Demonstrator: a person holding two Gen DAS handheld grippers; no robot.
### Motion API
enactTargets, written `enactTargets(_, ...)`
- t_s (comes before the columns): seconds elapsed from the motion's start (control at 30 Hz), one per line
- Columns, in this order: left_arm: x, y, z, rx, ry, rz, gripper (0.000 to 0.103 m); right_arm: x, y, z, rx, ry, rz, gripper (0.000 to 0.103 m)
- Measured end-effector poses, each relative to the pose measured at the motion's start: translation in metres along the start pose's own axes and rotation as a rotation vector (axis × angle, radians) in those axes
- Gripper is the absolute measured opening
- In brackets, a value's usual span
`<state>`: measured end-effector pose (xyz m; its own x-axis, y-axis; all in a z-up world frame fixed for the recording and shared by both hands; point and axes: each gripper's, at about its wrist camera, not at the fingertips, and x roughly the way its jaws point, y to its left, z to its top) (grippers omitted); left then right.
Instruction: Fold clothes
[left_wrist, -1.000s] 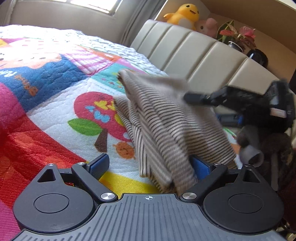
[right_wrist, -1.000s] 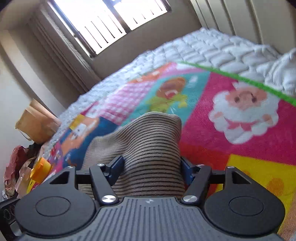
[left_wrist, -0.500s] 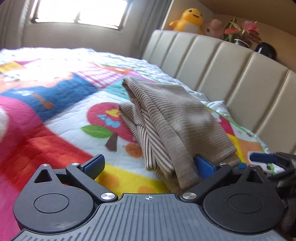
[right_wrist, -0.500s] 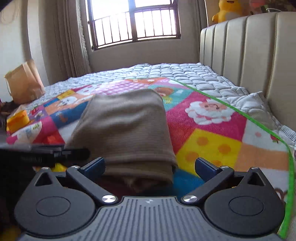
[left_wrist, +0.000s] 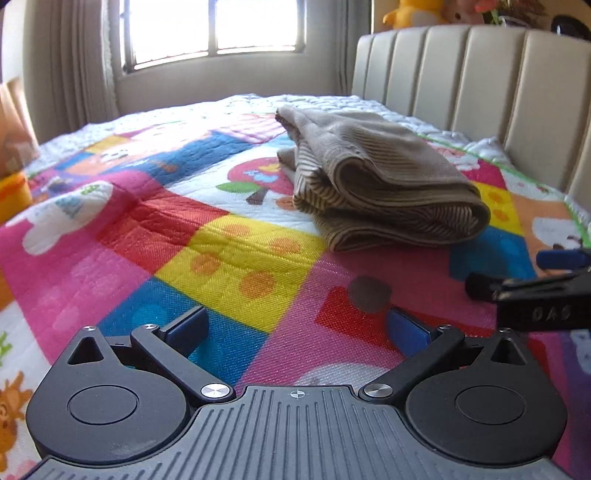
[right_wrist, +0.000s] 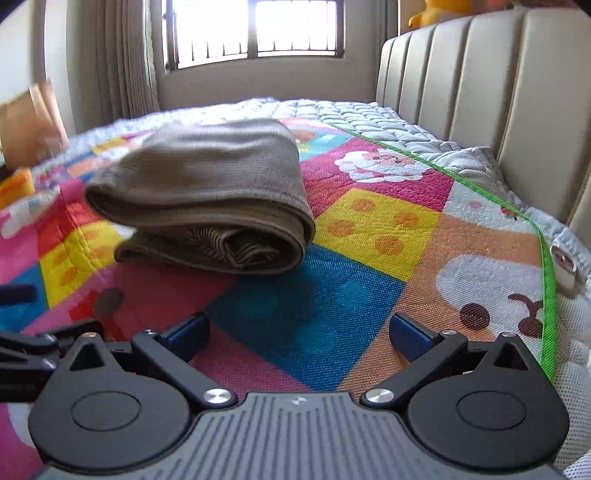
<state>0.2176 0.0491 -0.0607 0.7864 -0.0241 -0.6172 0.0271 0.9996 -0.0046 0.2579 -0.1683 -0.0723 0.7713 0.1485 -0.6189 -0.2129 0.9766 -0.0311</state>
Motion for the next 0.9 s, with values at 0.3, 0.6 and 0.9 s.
enactTargets(0.3, 0.002, -0.01, 0.002, 0.045, 0.01, 0.036, 0.103, 0.002, -0.005, -0.001, 0.02, -0.001, 0.014, 0.103)
enactTargets(0.6, 0.002, -0.009, 0.002, 0.036, 0.012, 0.027, 0.103, 0.001, -0.004, -0.001, 0.02, -0.001, 0.013, 0.103)
enactTargets(0.9, 0.002, -0.006, 0.002, 0.027, 0.012, 0.021, 0.103, 0.001, -0.004, -0.001, 0.022, 0.0, 0.013, 0.103)
